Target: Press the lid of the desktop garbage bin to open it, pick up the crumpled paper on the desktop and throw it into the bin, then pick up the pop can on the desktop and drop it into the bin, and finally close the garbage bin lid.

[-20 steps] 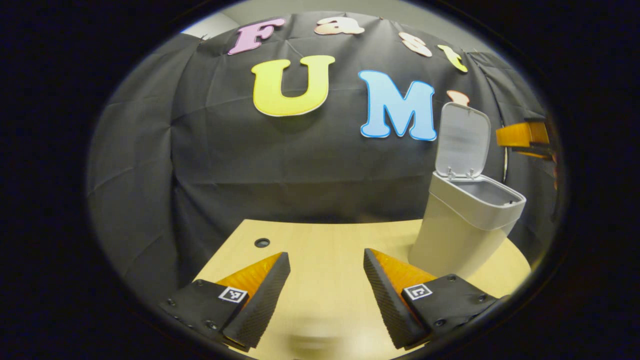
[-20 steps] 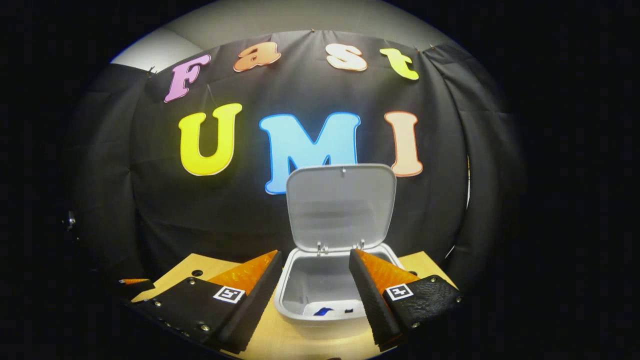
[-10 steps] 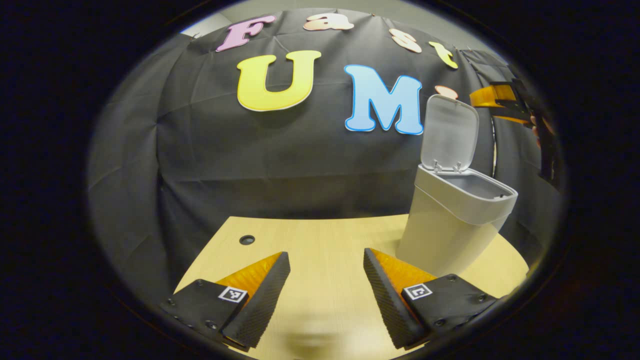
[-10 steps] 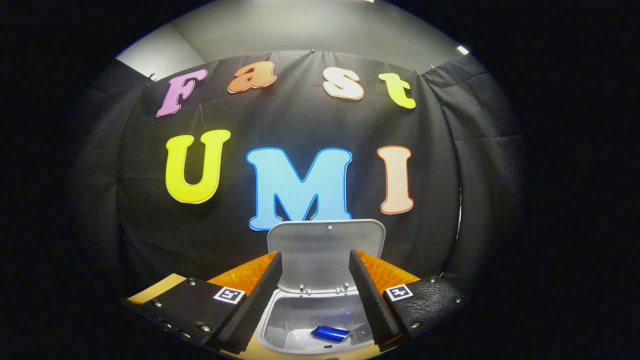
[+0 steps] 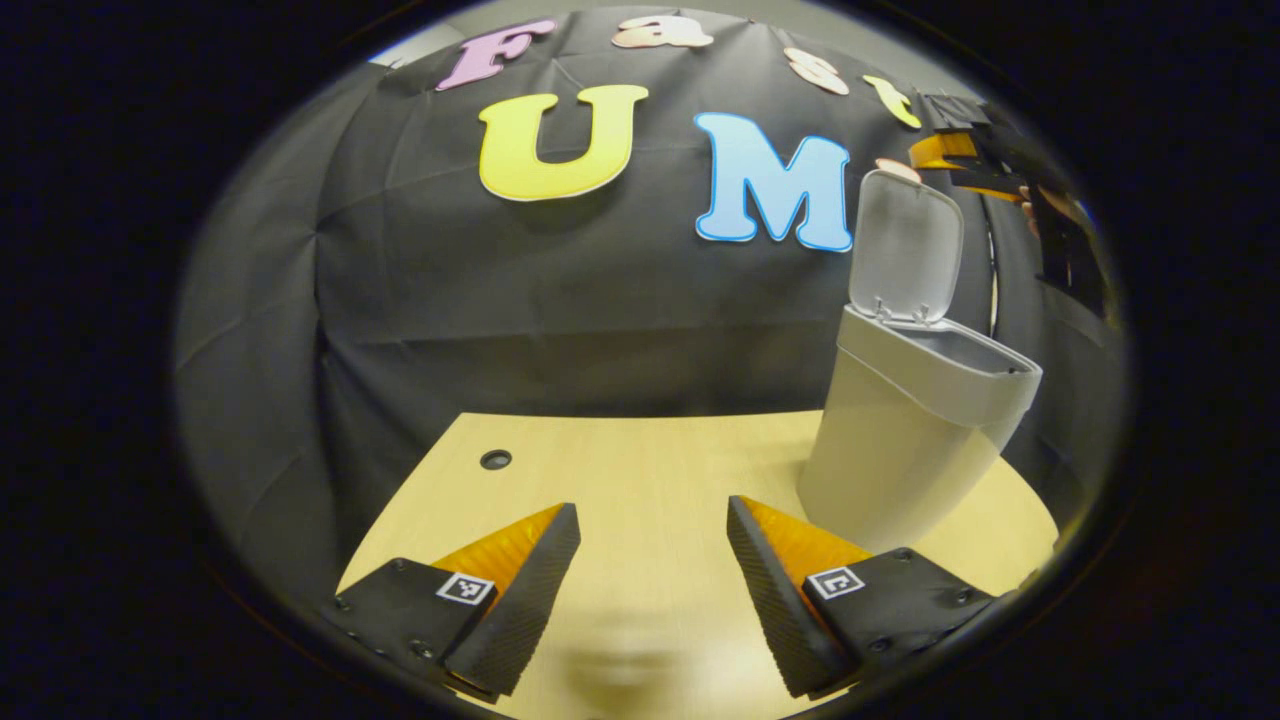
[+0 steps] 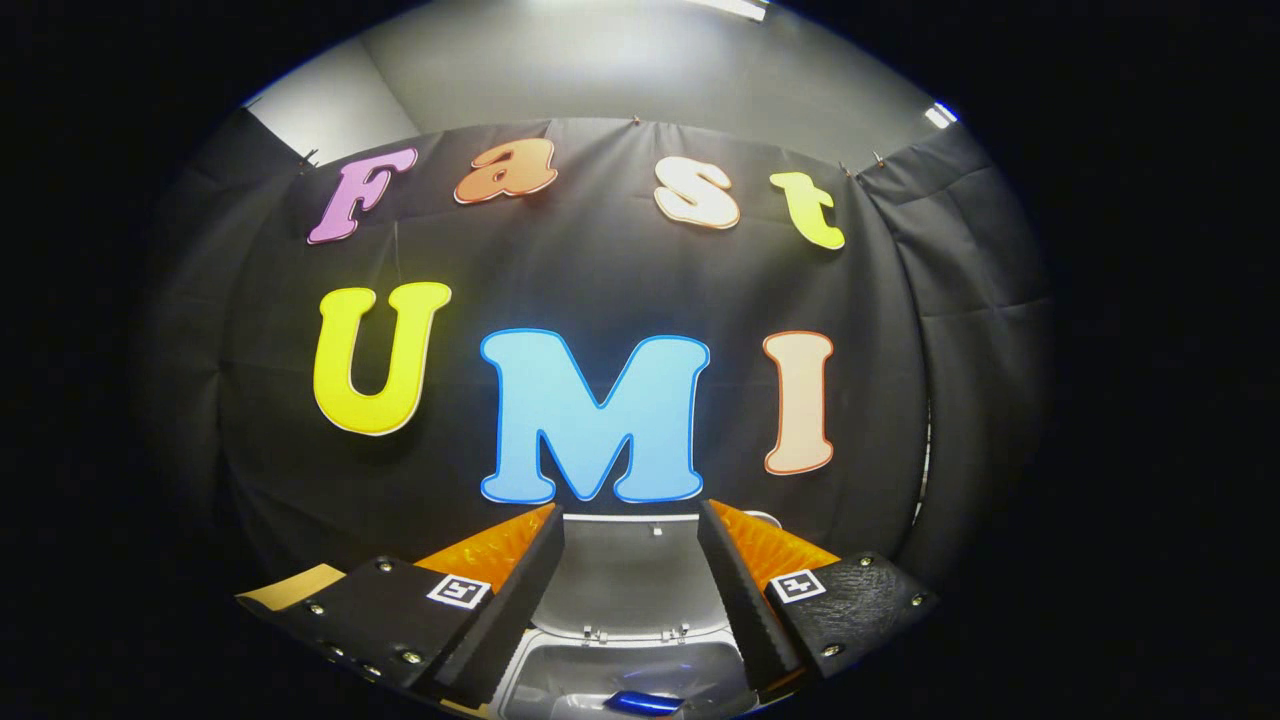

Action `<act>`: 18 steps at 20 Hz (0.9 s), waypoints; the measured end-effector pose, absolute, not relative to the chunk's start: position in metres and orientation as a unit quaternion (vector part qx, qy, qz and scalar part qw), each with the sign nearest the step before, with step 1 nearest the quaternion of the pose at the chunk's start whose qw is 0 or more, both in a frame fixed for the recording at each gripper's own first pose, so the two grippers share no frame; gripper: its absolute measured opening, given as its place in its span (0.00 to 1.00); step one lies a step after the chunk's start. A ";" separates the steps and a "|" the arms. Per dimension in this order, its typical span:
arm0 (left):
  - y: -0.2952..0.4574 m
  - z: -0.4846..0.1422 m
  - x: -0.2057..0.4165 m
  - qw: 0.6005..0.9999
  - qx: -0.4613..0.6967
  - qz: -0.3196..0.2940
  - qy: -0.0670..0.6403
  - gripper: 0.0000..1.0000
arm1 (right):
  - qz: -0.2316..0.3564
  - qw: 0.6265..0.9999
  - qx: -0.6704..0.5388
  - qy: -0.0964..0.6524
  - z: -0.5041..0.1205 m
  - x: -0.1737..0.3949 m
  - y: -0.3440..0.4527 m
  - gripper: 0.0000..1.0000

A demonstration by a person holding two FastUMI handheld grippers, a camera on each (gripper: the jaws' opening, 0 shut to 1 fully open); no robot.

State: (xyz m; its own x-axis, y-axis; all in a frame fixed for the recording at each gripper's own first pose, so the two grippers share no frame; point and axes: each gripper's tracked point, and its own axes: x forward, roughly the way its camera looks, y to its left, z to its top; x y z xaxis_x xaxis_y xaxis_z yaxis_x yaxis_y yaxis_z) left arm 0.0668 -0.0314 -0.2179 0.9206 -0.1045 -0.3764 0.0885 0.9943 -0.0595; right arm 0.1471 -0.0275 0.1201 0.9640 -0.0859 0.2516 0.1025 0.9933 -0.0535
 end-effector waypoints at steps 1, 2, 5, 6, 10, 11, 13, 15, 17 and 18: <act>-0.029 -0.220 0.067 0.979 -0.021 -0.046 0.195 1.00 | -0.050 0.989 -0.037 -0.131 0.124 0.152 -0.028 0.86; -0.026 -0.222 0.067 0.979 -0.023 -0.043 0.197 1.00 | -0.054 0.988 -0.040 -0.137 0.129 0.156 -0.029 0.86; -0.016 -0.226 0.068 0.978 -0.025 -0.030 0.204 1.00 | -0.068 0.985 -0.048 -0.148 0.134 0.171 -0.034 0.86; -0.012 -0.228 0.068 0.978 -0.026 -0.025 0.206 1.00 | -0.071 0.985 -0.047 -0.149 0.135 0.176 -0.035 0.86; 0.004 -0.235 0.067 0.976 -0.033 -0.004 0.217 1.00 | -0.088 0.985 -0.034 -0.145 0.133 0.196 -0.045 0.86; 0.008 -0.237 0.067 0.975 -0.034 0.001 0.219 1.00 | -0.092 0.985 -0.030 -0.143 0.132 0.199 -0.048 0.86; 0.012 -0.239 0.067 0.974 -0.038 0.008 0.221 0.98 | -0.091 0.987 -0.020 -0.131 0.123 0.203 -0.051 0.86; 0.014 -0.240 0.068 0.974 -0.040 0.012 0.223 1.00 | -0.084 0.988 -0.009 -0.128 0.123 0.202 -0.051 0.87; 0.012 -0.241 0.067 0.973 -0.042 0.011 0.225 1.00 | -0.079 0.989 -0.001 -0.124 0.120 0.197 -0.050 0.87; 0.011 -0.241 0.066 0.973 -0.042 0.011 0.225 0.98 | -0.077 0.990 0.001 -0.122 0.118 0.194 -0.050 0.87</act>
State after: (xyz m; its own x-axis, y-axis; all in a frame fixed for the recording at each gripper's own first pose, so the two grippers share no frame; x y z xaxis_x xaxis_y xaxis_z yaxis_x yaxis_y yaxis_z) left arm 0.0665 0.0114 -0.2407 0.8988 0.0020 -0.4384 -0.0398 0.9962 -0.0772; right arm 0.1939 -0.0503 0.1176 0.9583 -0.1533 0.2411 0.1529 0.9880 0.0206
